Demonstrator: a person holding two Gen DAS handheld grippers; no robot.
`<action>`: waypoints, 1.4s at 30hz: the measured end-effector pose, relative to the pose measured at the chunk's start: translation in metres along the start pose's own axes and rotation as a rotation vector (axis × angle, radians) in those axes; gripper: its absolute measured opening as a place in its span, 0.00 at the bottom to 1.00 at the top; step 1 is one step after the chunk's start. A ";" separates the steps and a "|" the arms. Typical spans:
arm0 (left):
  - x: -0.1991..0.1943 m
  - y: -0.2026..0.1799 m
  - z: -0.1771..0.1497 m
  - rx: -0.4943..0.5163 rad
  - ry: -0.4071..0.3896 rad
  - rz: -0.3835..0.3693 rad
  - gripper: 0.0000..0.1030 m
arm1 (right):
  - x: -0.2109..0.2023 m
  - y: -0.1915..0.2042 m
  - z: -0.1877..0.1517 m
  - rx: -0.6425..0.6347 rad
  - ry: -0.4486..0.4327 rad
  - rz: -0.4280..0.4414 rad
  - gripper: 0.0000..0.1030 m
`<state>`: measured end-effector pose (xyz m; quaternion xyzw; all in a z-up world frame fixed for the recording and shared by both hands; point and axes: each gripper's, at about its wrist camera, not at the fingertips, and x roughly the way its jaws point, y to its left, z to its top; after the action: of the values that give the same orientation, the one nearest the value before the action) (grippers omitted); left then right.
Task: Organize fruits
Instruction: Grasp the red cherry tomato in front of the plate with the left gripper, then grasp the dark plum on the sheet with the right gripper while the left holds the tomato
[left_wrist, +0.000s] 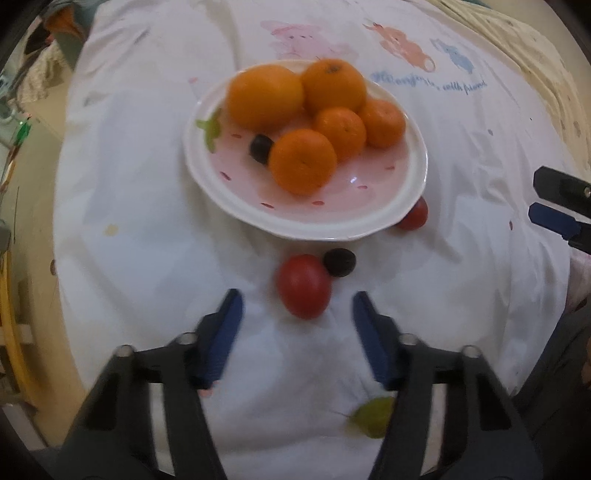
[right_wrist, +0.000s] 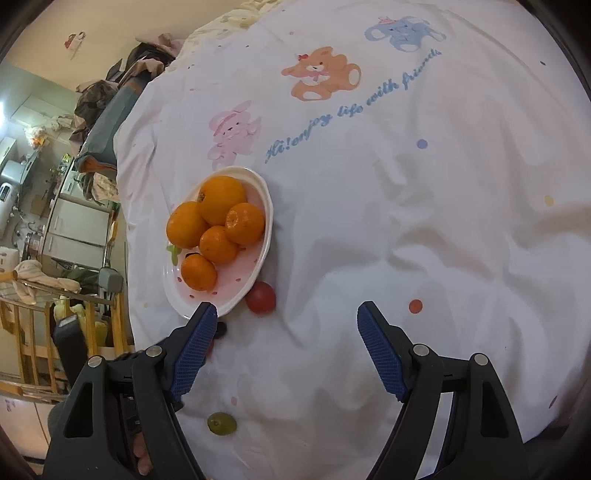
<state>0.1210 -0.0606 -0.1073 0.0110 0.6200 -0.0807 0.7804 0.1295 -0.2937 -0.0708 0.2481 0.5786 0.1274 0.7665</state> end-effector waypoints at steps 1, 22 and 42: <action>0.002 0.000 0.001 0.002 0.004 -0.004 0.44 | 0.001 -0.001 0.000 0.006 0.006 0.003 0.79; -0.044 0.017 -0.006 -0.043 -0.043 -0.013 0.25 | 0.014 0.023 -0.007 -0.087 0.038 -0.025 0.79; -0.080 0.078 -0.016 -0.335 -0.143 -0.022 0.25 | 0.093 0.082 -0.030 -0.305 0.213 -0.001 0.55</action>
<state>0.0990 0.0274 -0.0396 -0.1316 0.5678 0.0148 0.8125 0.1367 -0.1724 -0.1105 0.1137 0.6306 0.2390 0.7296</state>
